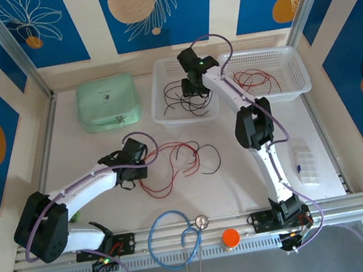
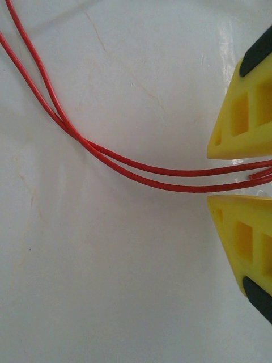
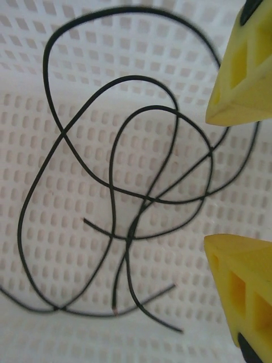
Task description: Untangle the cables
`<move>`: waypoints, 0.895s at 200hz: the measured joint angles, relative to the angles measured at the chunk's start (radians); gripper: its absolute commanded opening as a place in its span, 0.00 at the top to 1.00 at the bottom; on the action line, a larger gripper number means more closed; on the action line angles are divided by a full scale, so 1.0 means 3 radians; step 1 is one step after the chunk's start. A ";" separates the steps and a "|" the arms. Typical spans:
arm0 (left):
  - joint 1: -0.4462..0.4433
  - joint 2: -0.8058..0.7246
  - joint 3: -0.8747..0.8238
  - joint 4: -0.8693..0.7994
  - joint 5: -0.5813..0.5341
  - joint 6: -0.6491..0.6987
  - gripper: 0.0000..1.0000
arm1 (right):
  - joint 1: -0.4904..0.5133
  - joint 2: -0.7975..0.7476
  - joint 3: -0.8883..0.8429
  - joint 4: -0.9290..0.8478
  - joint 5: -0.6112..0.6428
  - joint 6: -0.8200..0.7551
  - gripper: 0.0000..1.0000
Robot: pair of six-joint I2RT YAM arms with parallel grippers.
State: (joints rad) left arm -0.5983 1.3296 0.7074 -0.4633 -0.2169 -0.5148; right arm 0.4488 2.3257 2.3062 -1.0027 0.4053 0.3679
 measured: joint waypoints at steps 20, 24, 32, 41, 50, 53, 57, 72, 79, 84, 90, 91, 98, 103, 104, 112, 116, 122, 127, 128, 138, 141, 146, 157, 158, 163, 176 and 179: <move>0.0043 0.0000 -0.0072 0.0024 0.0019 -0.0001 0.78 | 0.0099 -0.0407 -0.0309 0.0078 0.0034 -0.0006 0.48; 0.0051 -0.0001 -0.0084 0.0024 0.0024 -0.0001 0.79 | 0.0120 -0.0504 -0.0385 0.0097 0.0038 -0.0006 0.48; 0.0069 -0.0010 -0.0107 0.0025 0.0025 -0.0001 0.78 | 0.0153 -0.0693 -0.0532 0.0142 0.0042 -0.0005 0.48; 0.0084 -0.0024 -0.0123 0.0024 0.0027 -0.0001 0.78 | 0.0189 -0.0894 -0.0703 0.0210 0.0045 -0.0004 0.48; 0.0094 -0.0045 -0.0127 0.0025 0.0032 0.0000 0.78 | 0.0229 -0.1102 -0.0877 0.0262 0.0046 0.0001 0.48; 0.0098 -0.0050 -0.0127 0.0027 0.0037 0.0000 0.78 | 0.0238 -0.1164 -0.0936 0.0290 0.0046 0.0010 0.48; 0.0102 -0.0058 -0.0127 0.0031 0.0038 -0.0001 0.78 | 0.0245 -0.1231 -0.1001 0.0313 0.0045 0.0013 0.48; 0.0111 -0.0079 -0.0127 0.0048 0.0061 0.0000 0.78 | 0.0256 -0.1485 -0.1273 0.0403 0.0046 0.0045 0.48; 0.0113 -0.0084 -0.0127 0.0052 0.0080 0.0000 0.78 | 0.0251 -0.1586 -0.1399 0.0437 0.0047 0.0062 0.48; 0.0114 -0.0084 -0.0127 0.0057 0.0092 0.0000 0.78 | 0.0248 -0.1637 -0.1472 0.0453 0.0047 0.0076 0.48; 0.0116 -0.0084 -0.0127 0.0062 0.0106 0.0000 0.78 | 0.0248 -0.1690 -0.1558 0.0476 0.0047 0.0086 0.48; 0.0116 -0.0084 -0.0127 0.0064 0.0108 0.0000 0.78 | 0.0248 -0.1703 -0.1577 0.0478 0.0047 0.0092 0.48; 0.0117 -0.0084 -0.0127 0.0070 0.0114 0.0000 0.78 | 0.0248 -0.1751 -0.1667 0.0496 0.0047 0.0108 0.48; 0.0118 -0.0084 -0.0127 0.0075 0.0123 0.0000 0.78 | 0.0248 -0.1773 -0.1714 0.0509 0.0047 0.0111 0.48; 0.0118 -0.0084 -0.0127 0.0076 0.0126 0.0000 0.78 | 0.0248 -0.1779 -0.1728 0.0510 0.0047 0.0113 0.48; 0.0118 -0.0080 -0.0127 0.0086 0.0127 0.0000 0.78 | 0.0244 -0.1812 -0.1803 0.0528 0.0047 0.0130 0.48; 0.0118 -0.0078 -0.0127 0.0093 0.0132 0.0000 0.78 | 0.0242 -0.1821 -0.1835 0.0535 0.0046 0.0135 0.48; 0.0118 -0.0067 -0.0127 0.0100 0.0139 -0.0001 0.78 | 0.0242 -0.1841 -0.1886 0.0547 0.0047 0.0146 0.48; 0.0118 -0.0057 -0.0127 0.0109 0.0140 -0.0001 0.78 | 0.0242 -0.1855 -0.1918 0.0553 0.0046 0.0151 0.48; 0.0120 -0.0056 -0.0127 0.0109 0.0140 -0.0001 0.78 | 0.0242 -0.1857 -0.1921 0.0553 0.0047 0.0153 0.48; 0.0121 -0.0027 -0.0127 0.0116 0.0140 -0.0001 0.78 | 0.0242 -0.1895 -0.1987 0.0576 0.0047 0.0172 0.48; 0.0121 -0.0018 -0.0127 0.0116 0.0140 -0.0001 0.78 | 0.0242 -0.1904 -0.2004 0.0580 0.0046 0.0172 0.48; 0.0122 -0.0008 -0.0127 0.0117 0.0139 -0.0001 0.78 | 0.0242 -0.1923 -0.2028 0.0581 0.0047 0.0177 0.48; 0.0125 0.0017 -0.0127 0.0123 0.0137 -0.0003 0.78 | 0.0242 -0.1970 -0.2088 0.0601 0.0047 0.0192 0.48; 0.0126 0.0019 -0.0127 0.0123 0.0137 -0.0004 0.78 | 0.0242 -0.1977 -0.2094 0.0603 0.0046 0.0197 0.48; 0.0127 0.0029 -0.0127 0.0125 0.0137 -0.0004 0.78 | 0.0242 -0.2001 -0.2122 0.0613 0.0046 0.0198 0.48; 0.0127 0.0072 -0.0127 0.0125 0.0136 -0.0006 0.78 | 0.0242 -0.2068 -0.2195 0.0633 0.0046 0.0217 0.48; 0.0127 0.0086 -0.0127 0.0126 0.0136 -0.0009 0.78 | 0.0242 -0.2087 -0.2215 0.0638 0.0047 0.0223 0.48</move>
State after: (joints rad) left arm -0.5602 1.3556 0.6693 -0.4255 -0.1761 -0.5175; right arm 0.5213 1.6997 1.6417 -0.8112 0.4194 0.4347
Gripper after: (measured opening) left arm 0.221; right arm 0.518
